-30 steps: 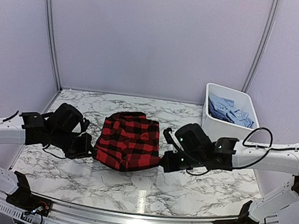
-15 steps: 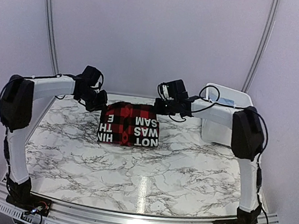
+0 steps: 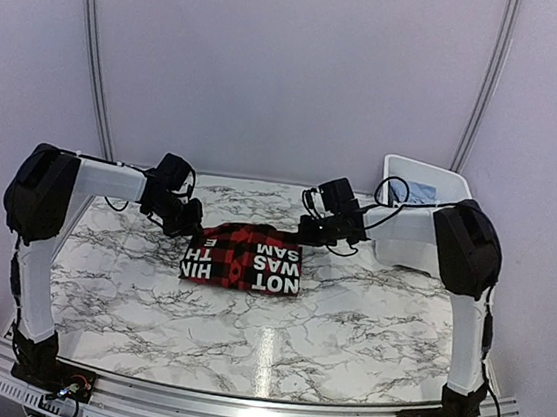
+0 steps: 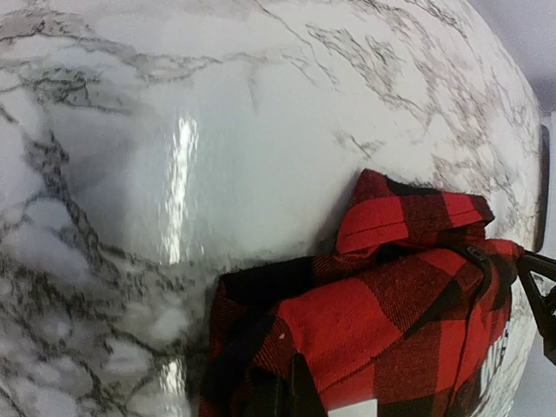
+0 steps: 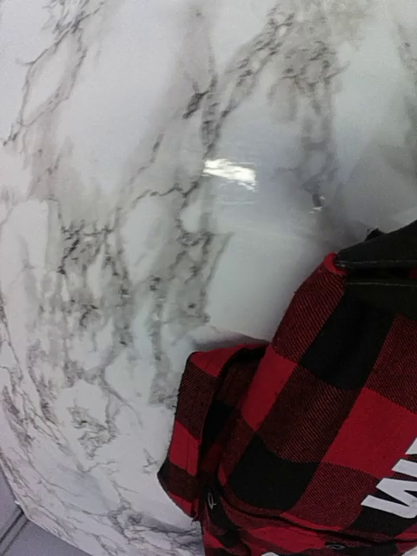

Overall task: Fold and stack the long sleeve shirts
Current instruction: Fold the 2/3-rectangle-folded shirt at the center of the board.

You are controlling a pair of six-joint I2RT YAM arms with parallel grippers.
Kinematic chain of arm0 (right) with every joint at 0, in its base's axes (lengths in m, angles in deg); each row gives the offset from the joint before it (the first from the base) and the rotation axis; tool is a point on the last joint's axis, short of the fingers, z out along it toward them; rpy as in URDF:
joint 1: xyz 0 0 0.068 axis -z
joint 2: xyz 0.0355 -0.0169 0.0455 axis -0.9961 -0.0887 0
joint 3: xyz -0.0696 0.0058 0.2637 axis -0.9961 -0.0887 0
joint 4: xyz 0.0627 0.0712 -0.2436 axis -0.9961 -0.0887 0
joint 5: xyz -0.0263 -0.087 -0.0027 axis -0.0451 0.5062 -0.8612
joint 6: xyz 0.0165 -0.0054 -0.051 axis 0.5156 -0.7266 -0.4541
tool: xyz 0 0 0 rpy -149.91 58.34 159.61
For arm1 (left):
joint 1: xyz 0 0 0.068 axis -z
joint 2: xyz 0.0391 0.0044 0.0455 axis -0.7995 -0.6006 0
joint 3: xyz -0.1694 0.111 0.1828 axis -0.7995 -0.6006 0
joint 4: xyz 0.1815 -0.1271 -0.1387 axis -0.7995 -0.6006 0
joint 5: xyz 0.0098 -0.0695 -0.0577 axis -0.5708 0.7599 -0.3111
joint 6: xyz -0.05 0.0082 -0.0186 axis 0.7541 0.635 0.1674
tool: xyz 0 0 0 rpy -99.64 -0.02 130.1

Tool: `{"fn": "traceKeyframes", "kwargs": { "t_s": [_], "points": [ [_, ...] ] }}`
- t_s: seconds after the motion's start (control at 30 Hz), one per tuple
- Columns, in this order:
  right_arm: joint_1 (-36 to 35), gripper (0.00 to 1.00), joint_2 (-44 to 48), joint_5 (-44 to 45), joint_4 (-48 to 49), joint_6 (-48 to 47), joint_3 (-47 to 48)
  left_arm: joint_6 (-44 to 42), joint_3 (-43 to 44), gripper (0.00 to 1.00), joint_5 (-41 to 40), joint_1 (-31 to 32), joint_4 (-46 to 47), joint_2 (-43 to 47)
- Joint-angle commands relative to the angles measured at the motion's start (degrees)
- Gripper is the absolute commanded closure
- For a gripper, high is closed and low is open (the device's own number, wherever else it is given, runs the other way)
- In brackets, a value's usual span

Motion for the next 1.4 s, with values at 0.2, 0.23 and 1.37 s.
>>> {"fn": "traceKeyframes", "kwargs": {
  "t_s": [0.2,0.23,1.37],
  "points": [
    [-0.51,1.00,18.83,1.99,4.21,-0.01,-19.95,3.83,-16.51,1.00,-3.98,3.53,4.42,18.21],
    [-0.22,1.00,18.89,2.07,3.99,-0.21,-19.72,3.59,-16.04,1.00,-4.28,3.50,4.42,18.33],
    [-3.61,0.70,7.01,-0.32,-2.67,2.26,-10.03,0.72,-5.50,1.00,-0.17,2.27,2.57,6.31]
  ]
}}
